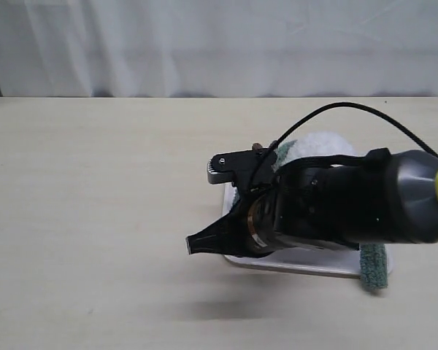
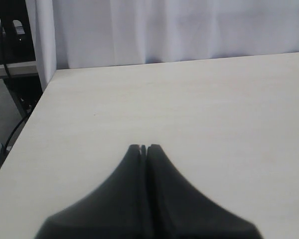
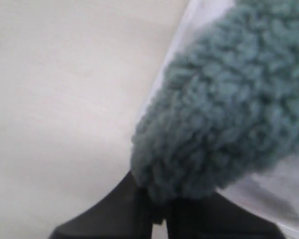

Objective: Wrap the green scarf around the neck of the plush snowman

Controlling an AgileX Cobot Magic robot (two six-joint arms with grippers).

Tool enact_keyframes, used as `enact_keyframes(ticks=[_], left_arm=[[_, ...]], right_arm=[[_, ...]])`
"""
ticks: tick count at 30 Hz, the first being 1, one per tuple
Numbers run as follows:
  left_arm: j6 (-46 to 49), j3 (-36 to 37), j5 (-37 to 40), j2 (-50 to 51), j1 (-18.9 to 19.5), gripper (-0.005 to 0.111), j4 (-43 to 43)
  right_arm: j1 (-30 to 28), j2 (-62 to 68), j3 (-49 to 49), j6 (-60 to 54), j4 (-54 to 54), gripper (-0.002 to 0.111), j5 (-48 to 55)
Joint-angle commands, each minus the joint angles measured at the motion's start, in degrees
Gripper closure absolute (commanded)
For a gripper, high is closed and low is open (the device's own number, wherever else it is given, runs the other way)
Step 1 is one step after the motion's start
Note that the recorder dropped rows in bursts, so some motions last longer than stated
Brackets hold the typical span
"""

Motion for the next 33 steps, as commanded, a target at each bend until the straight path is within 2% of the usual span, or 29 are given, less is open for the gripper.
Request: enact_keyframes(ticks=[1,8,15,21,25,29,33], left_arm=[[-0.2,0.1,-0.6,-0.1,-0.4,0.107,0.0],[-0.2,0.1,-0.6,-0.1,-0.4,0.107,0.0],[-0.2,0.1,-0.8,-0.1,-0.4,0.107,0.0],[-0.2,0.1,-0.7,-0.1,-0.4,0.107,0.0],[-0.2,0.1,-0.7,-0.1,-0.4,0.107,0.0],[-0.2,0.1,-0.7,-0.1,-0.4,0.107,0.0],[-0.2,0.1,-0.7,-0.1,-0.4,0.107,0.0]], right_arm=[[3.0,-2.4,-0.1,-3.9,0.7,0.104,12.8],[5.2,-2.4,-0.1,-14.8,8.0,0.104,19.8],[5.1,-2.4,1.2,-16.5,3.4,0.104,32.2],[5.1,-2.4,6.9,-12.6,-2.7,0.104,30.9],[5.1,-2.4,7.2,-12.8,-4.2,0.104,35.1],[5.1,-2.4,7.2,-13.3,-4.2,0.104,35.0],[5.1,-2.4,11.6,-13.7,-6.8,0.104,28.9]])
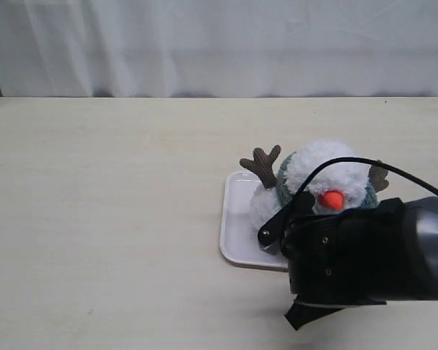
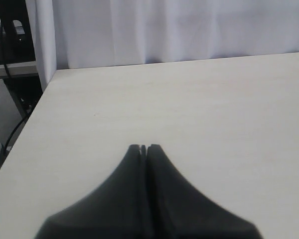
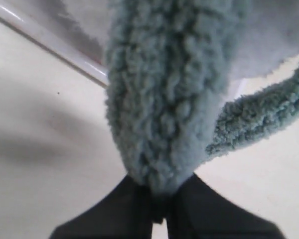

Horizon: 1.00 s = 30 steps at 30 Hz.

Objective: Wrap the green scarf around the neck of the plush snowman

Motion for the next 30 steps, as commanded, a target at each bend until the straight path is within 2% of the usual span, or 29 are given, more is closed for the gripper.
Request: enact_keyframes(ticks=[1,20,23,28,30], left_arm=[[-0.2,0.1,-0.7,-0.1,-0.4,0.107,0.0],[-0.2,0.1,-0.6,-0.1,-0.4,0.107,0.0],[-0.2,0.1,-0.6,-0.1,-0.4,0.107,0.0],[-0.2,0.1,-0.6,-0.1,-0.4,0.107,0.0],[-0.2,0.1,-0.6,-0.1,-0.4,0.107,0.0]], right_arm=[[-0.1,-0.5,3.9,-0.4,-2.8,0.104,-4.5],[-0.1,-0.5,5.2,0.1,-5.9,0.102,-7.5],[-0.1,-0.5,5.2,0.1,-5.4,0.089,-7.5],[-0.1,-1.3,5.2,-2.2,-2.2,0.055,-7.5],[-0.1,-2.2,5.2,-3.5,-0.6,0.046,-7.5]])
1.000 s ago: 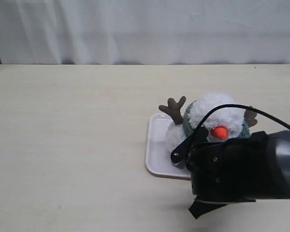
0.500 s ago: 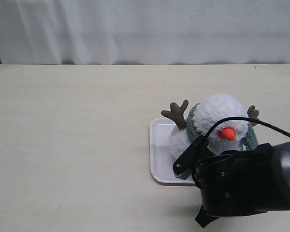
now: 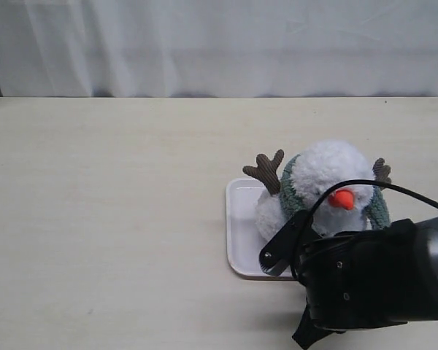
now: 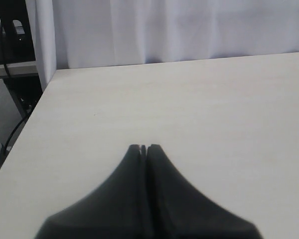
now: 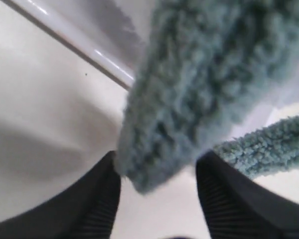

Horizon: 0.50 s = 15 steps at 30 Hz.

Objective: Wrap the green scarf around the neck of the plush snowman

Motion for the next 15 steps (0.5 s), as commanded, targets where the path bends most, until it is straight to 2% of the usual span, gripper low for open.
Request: enact_keyframes(ticks=[1,15], left_arm=[[-0.2,0.1,-0.6,-0.1,-0.4,0.107,0.0],[-0.2,0.1,-0.6,-0.1,-0.4,0.107,0.0]], right_arm=[[-0.1,-2.5,0.3,-2.3,3.1,0.044,-0.3],[0.0,-20.5,0.3,-10.8,13.2,0.043,0.0]])
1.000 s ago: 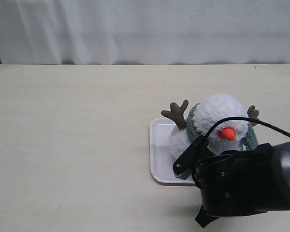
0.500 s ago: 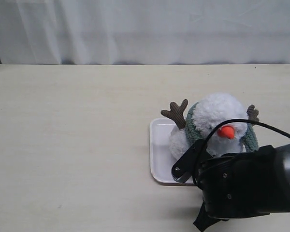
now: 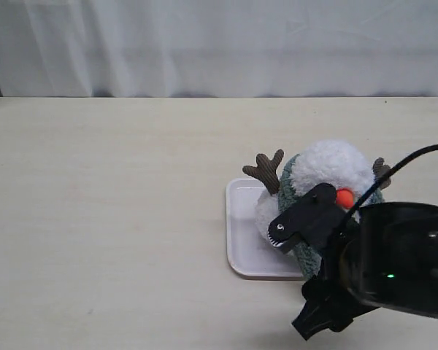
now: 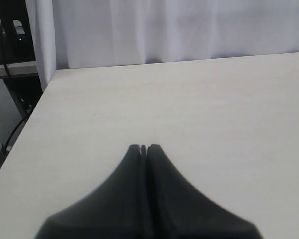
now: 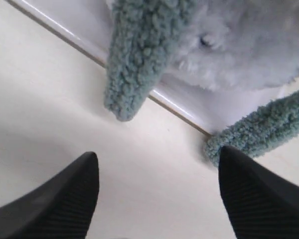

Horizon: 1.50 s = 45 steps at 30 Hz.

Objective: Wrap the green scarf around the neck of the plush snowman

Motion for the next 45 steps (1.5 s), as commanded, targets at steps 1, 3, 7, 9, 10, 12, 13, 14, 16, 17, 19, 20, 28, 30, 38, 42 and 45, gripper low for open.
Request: enact_keyframes(ticks=[1,3,7,9,10,12,13,14,16,17,19,20,28,30,38,42,45], left_arm=[[-0.2,0.1,-0.6,-0.1,-0.4,0.107,0.0],[-0.2,0.1,-0.6,-0.1,-0.4,0.107,0.0],[-0.2,0.1,-0.6,-0.1,-0.4,0.107,0.0],[-0.2,0.1,-0.6,-0.1,-0.4,0.107,0.0],[-0.2,0.1,-0.6,-0.1,-0.4,0.107,0.0],[-0.2,0.1,-0.6,-0.1,-0.4,0.107,0.0],[-0.2,0.1,-0.6,-0.1,-0.4,0.107,0.0],[-0.2,0.1,-0.6,-0.1,-0.4,0.107,0.0],[-0.2,0.1,-0.6,-0.1,-0.4,0.107,0.0],[-0.2,0.1,-0.6,-0.1,-0.4,0.107,0.0],[-0.2,0.1,-0.6,-0.1,-0.4,0.107,0.0],[-0.2,0.1,-0.6,-0.1,-0.4,0.107,0.0],[-0.2,0.1,-0.6,-0.1,-0.4,0.107,0.0],[-0.2,0.1,-0.6,-0.1,-0.4,0.107,0.0],[-0.2,0.1,-0.6,-0.1,-0.4,0.107,0.0],[-0.2,0.1,-0.6,-0.1,-0.4,0.107,0.0],[-0.2,0.1,-0.6,-0.1,-0.4,0.107,0.0]], right_arm=[[0.0,-7.1,0.2,-1.2,2.5,0.043,-0.1],[0.0,-10.6,0.2,2.1,2.1,0.043,-0.1],[0.0,-17.0,0.2,10.0,-3.4,0.043,2.3],[-0.1,-19.5,0.2,15.2,-7.3,0.043,6.6],[-0.1,-20.1,0.3,17.6,-8.5,0.043,8.9],[-0.3,-20.7,0.9,18.8,-9.1,0.043,13.5],[-0.8,-20.8,1.3,18.8,-9.0,0.043,14.1],[-1.6,-20.8,2.1,18.2,-8.5,0.043,13.8],[-4.5,-20.8,4.0,17.3,-6.8,0.046,10.7],[-6.7,-20.8,5.1,16.7,-6.1,0.048,8.0],[-11.7,-20.8,7.2,15.6,-5.1,0.050,1.4],[-14.7,-20.6,7.8,14.0,-3.8,0.050,-2.4],[-32.5,-15.3,8.2,-9.5,15.3,0.050,-22.5],[-35.0,-13.1,8.2,-9.5,15.3,0.050,-24.4],[-36.0,-4.1,8.2,-12.9,14.4,0.051,-31.5],[-36.0,-1.4,8.2,-13.8,14.2,0.060,-33.3],[-36.0,-0.7,8.2,-13.4,12.5,0.071,-33.3]])
